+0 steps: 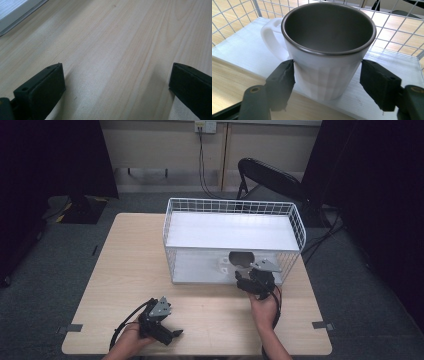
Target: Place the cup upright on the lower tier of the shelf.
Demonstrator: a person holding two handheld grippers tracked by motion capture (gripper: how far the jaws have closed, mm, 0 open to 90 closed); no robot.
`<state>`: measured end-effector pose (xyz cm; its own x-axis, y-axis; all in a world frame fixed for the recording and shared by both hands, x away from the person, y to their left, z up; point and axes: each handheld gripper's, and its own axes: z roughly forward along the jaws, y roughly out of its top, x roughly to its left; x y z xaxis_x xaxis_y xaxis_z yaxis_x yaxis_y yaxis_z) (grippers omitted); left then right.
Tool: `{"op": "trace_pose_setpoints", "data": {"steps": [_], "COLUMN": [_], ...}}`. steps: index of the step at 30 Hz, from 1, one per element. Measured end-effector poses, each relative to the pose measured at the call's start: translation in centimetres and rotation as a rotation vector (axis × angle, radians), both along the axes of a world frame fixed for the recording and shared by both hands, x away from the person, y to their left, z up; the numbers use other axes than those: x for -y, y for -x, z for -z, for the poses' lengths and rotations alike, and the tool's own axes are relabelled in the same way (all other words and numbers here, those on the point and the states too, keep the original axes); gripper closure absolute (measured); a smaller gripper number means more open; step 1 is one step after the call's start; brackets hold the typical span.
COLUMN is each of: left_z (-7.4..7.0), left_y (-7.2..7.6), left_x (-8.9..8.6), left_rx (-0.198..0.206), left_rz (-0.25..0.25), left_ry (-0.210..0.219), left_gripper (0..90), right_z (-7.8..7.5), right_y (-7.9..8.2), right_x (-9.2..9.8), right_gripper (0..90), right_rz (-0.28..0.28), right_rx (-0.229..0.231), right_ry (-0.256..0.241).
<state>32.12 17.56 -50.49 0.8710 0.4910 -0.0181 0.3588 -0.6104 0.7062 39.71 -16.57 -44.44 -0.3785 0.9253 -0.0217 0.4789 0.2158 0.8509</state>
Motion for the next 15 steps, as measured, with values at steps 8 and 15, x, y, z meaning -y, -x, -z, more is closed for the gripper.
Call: {"op": "trace_pose_setpoints", "data": {"steps": [8,15], "left_z": [0.0,0.0], "left_y": [0.0,0.0], "left_x": [0.0,0.0], "left_rx": [0.0,0.0], "left_rz": [0.0,0.0], "left_ry": [0.0,0.0], "left_gripper": [0.0,0.0], "right_z": [-0.28,-0.33], "right_y": [-0.35,-0.71], "right_x": [-0.46,-0.49], "right_gripper": [38.3,50.6], "right_rz": [0.002,0.008], "right_rx": [0.013,0.014], "right_ry": [0.011,0.005]}}
